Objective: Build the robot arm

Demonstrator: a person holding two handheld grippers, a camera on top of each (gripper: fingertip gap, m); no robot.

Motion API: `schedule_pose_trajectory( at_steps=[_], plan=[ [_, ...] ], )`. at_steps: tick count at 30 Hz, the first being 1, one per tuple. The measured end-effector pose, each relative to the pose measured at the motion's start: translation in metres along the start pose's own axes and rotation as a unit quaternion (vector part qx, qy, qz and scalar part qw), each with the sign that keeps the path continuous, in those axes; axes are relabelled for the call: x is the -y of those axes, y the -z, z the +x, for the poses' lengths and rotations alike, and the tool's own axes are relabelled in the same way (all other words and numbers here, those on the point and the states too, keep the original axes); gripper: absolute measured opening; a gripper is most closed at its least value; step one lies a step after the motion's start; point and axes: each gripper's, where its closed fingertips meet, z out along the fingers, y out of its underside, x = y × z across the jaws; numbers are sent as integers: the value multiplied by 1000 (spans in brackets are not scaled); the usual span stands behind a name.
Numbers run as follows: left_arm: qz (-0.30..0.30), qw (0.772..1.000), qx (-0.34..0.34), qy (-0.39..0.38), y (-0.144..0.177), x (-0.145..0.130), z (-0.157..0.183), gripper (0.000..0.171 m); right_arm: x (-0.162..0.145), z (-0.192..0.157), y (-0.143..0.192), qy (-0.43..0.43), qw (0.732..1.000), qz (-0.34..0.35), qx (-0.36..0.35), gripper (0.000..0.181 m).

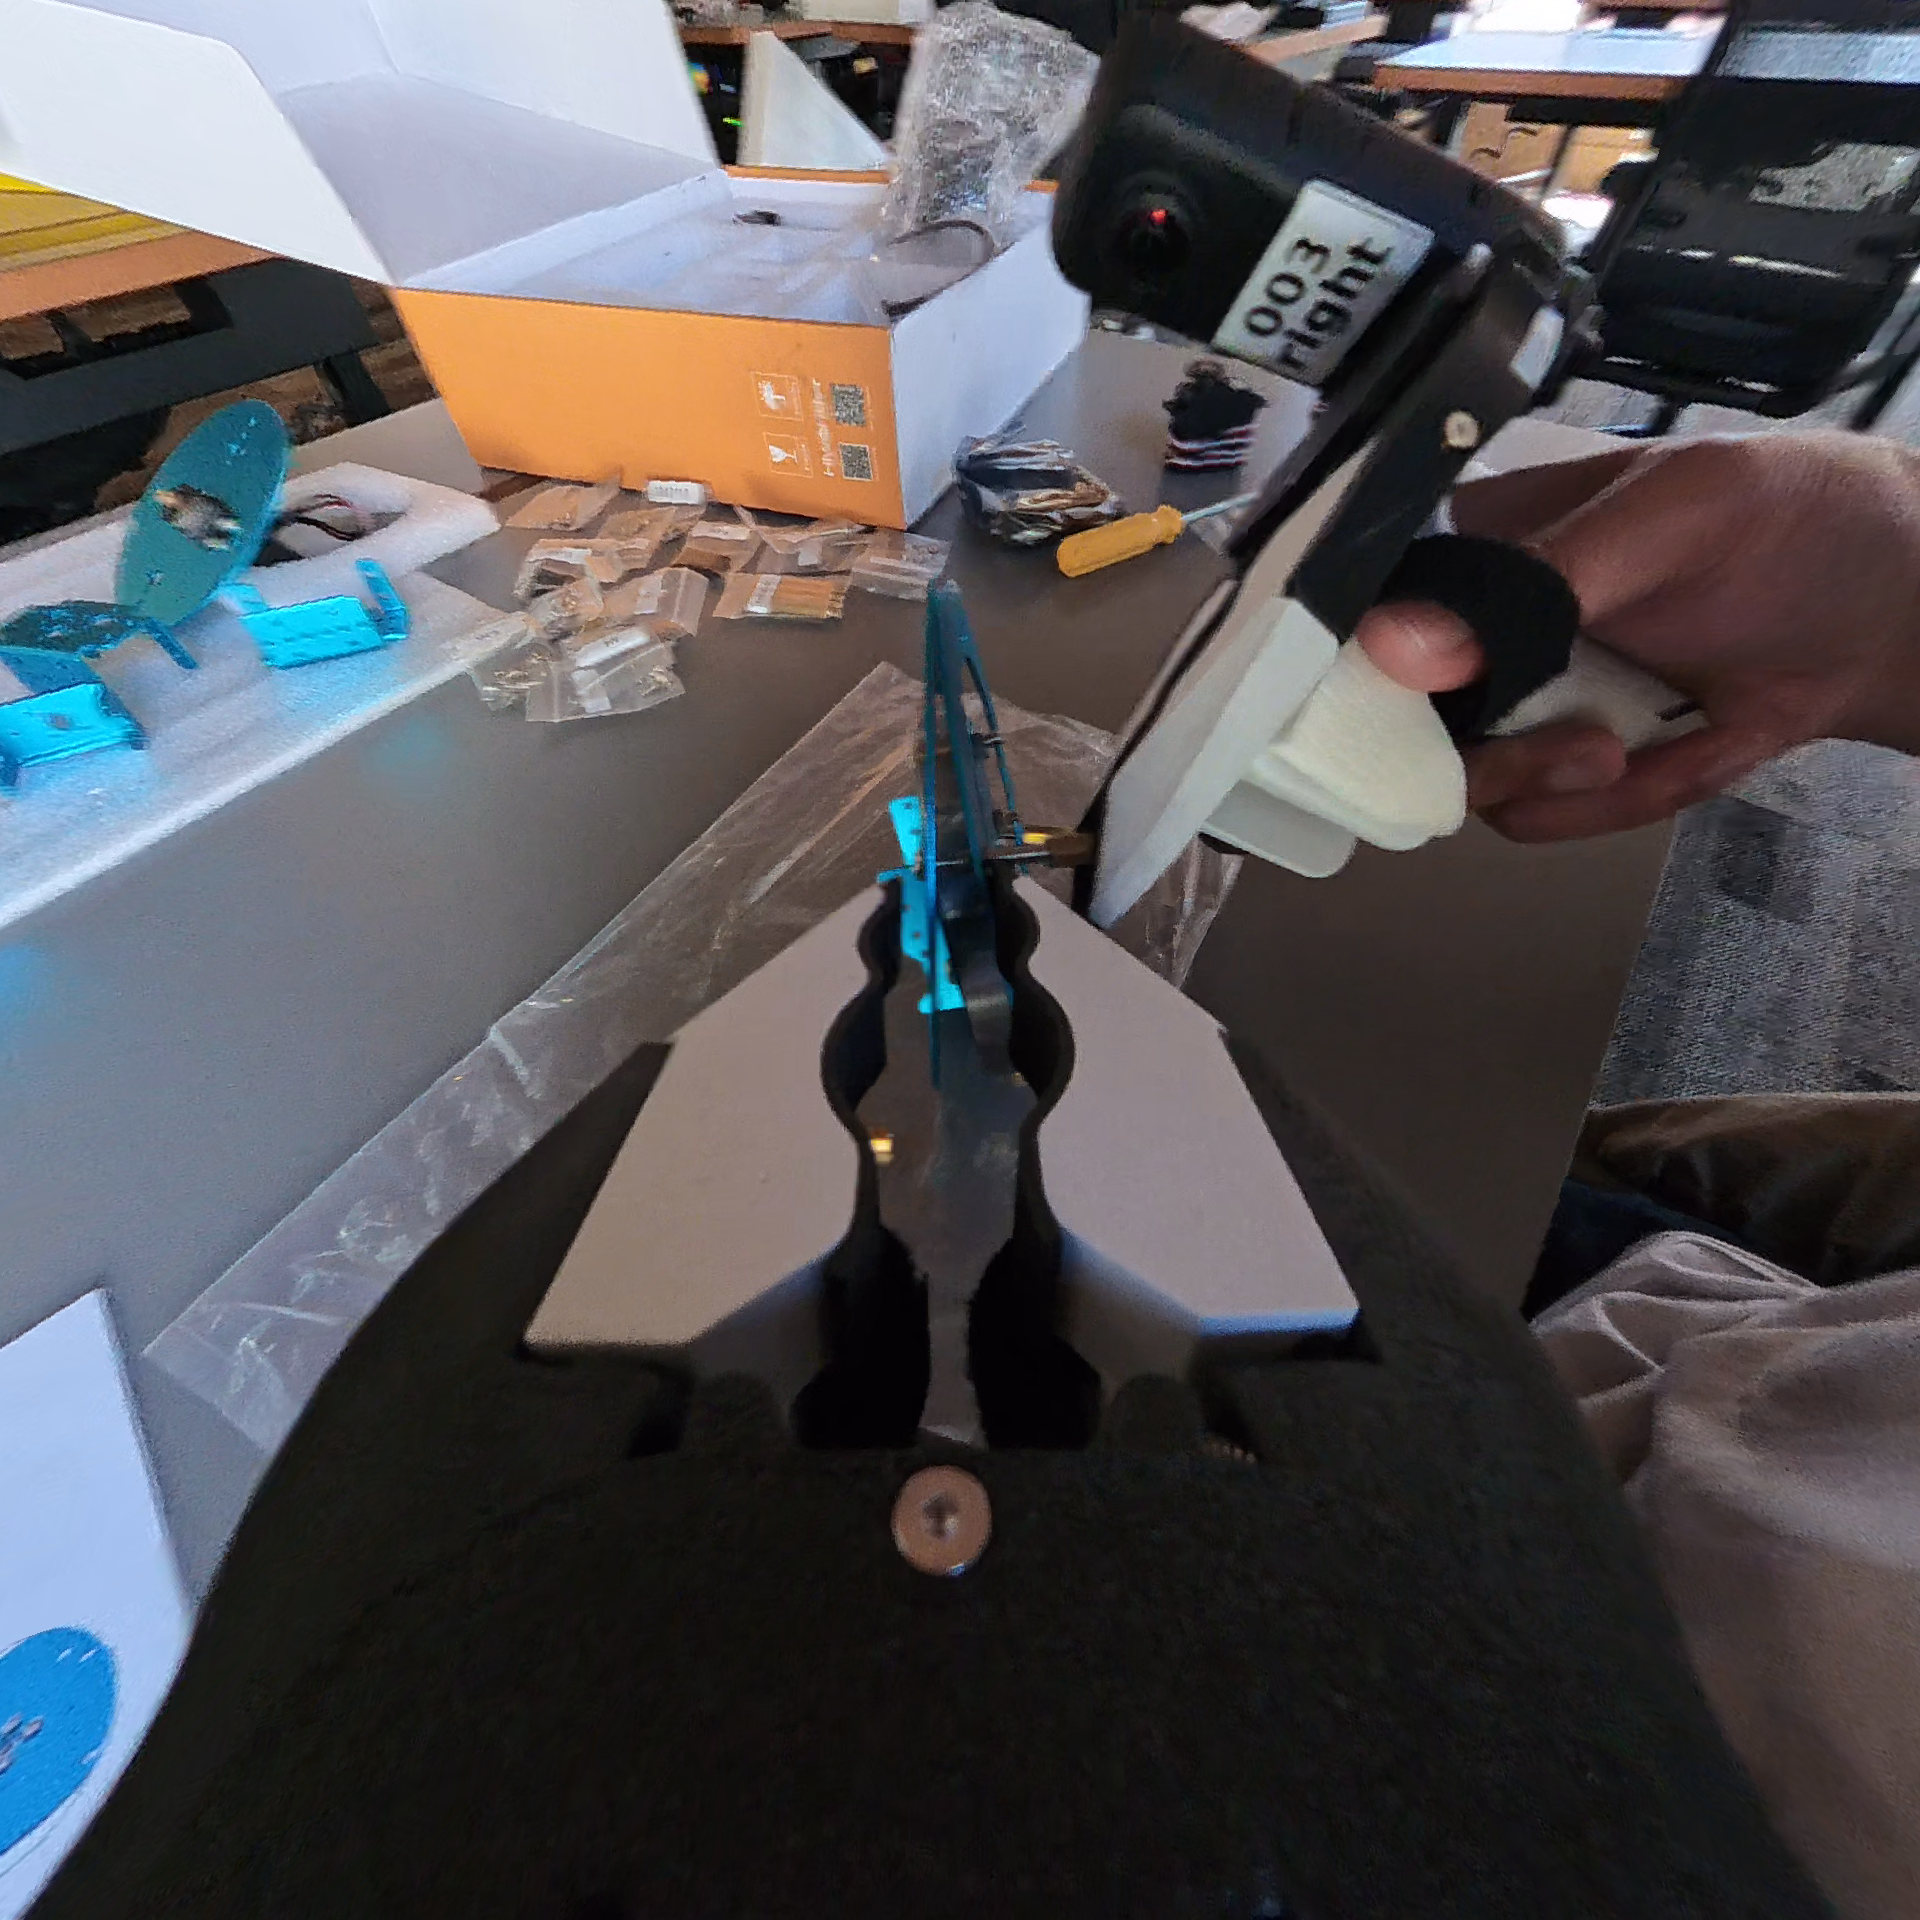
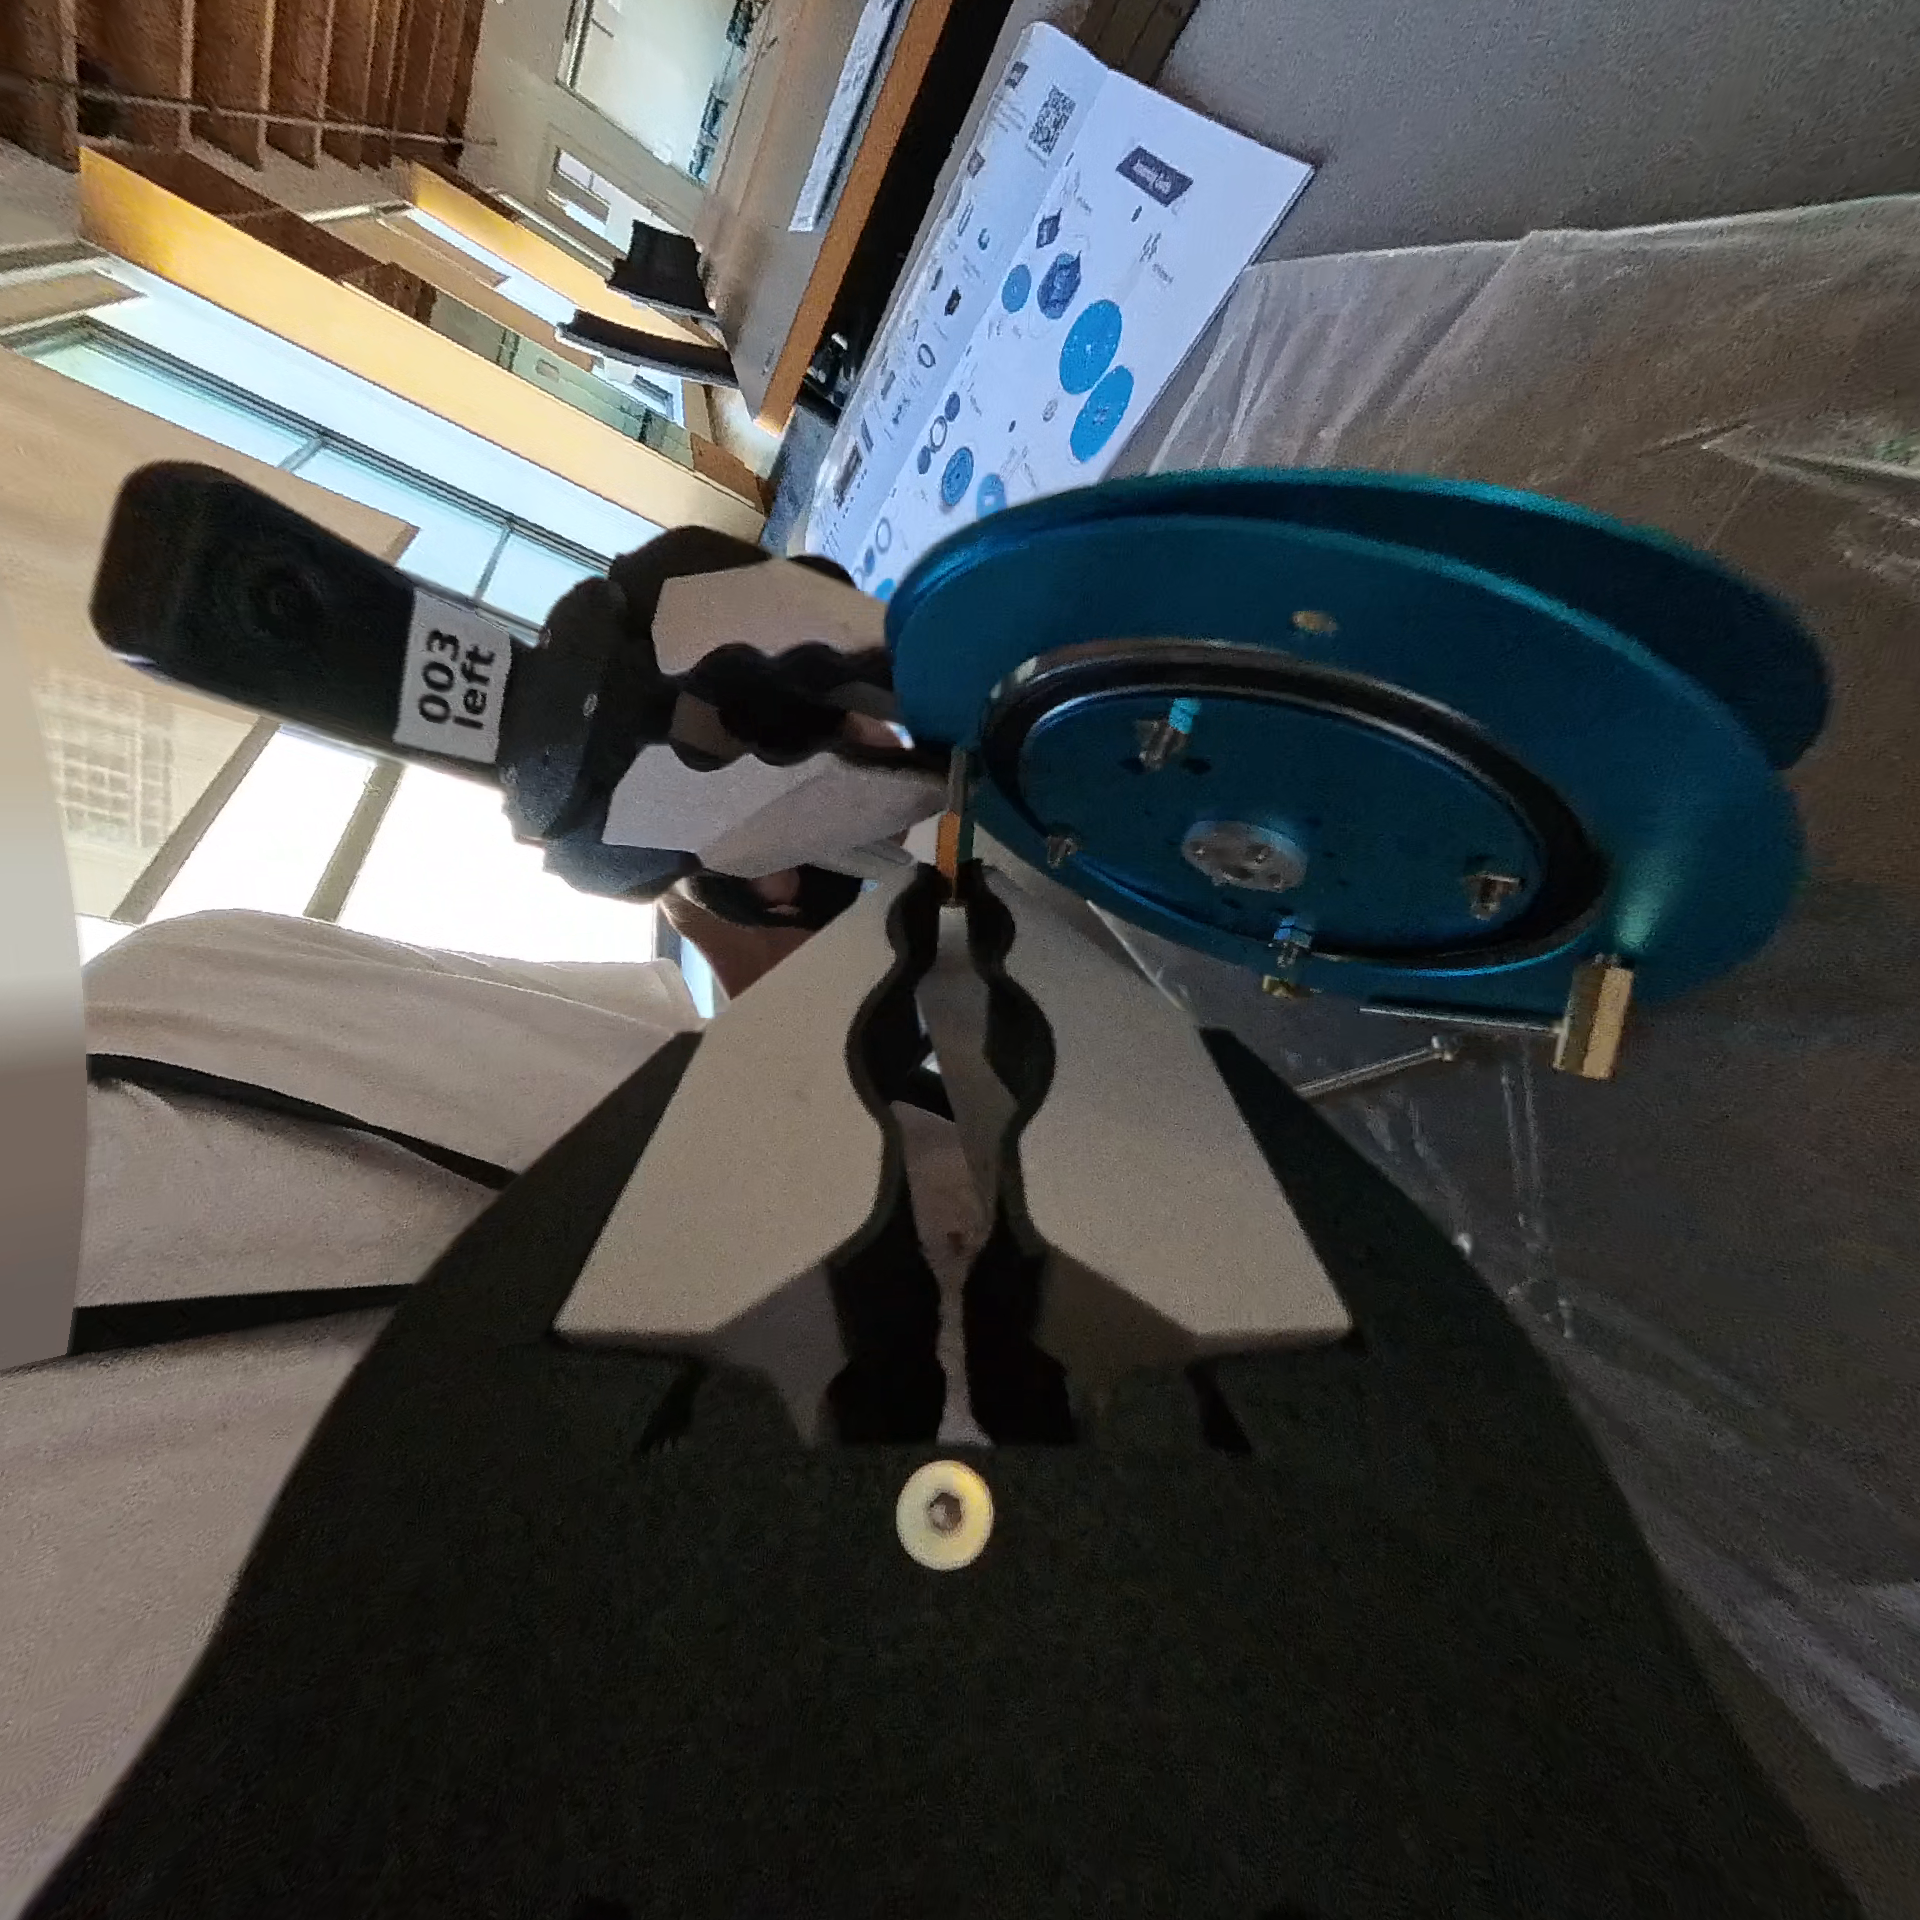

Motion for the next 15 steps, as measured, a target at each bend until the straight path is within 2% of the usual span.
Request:
schedule_pose_trajectory(
  at_steps=[2,6,11,15],
  plan=[
    [-3,1000,23,-14,1,0,-6,30,1,0,-1,5,1000,-7,4,4],
    [27,999,8,-43,2,9,-5,32,-2,-2,-2,3,999,-26,29,4],
    [37,993,-74,-85,11,15,2,31,1,-1,1,24,998,-47,43,4],
    [13,974,-146,-175,24,16,-3,31,14,3,11,51,997,-33,45,4]
  ],
)
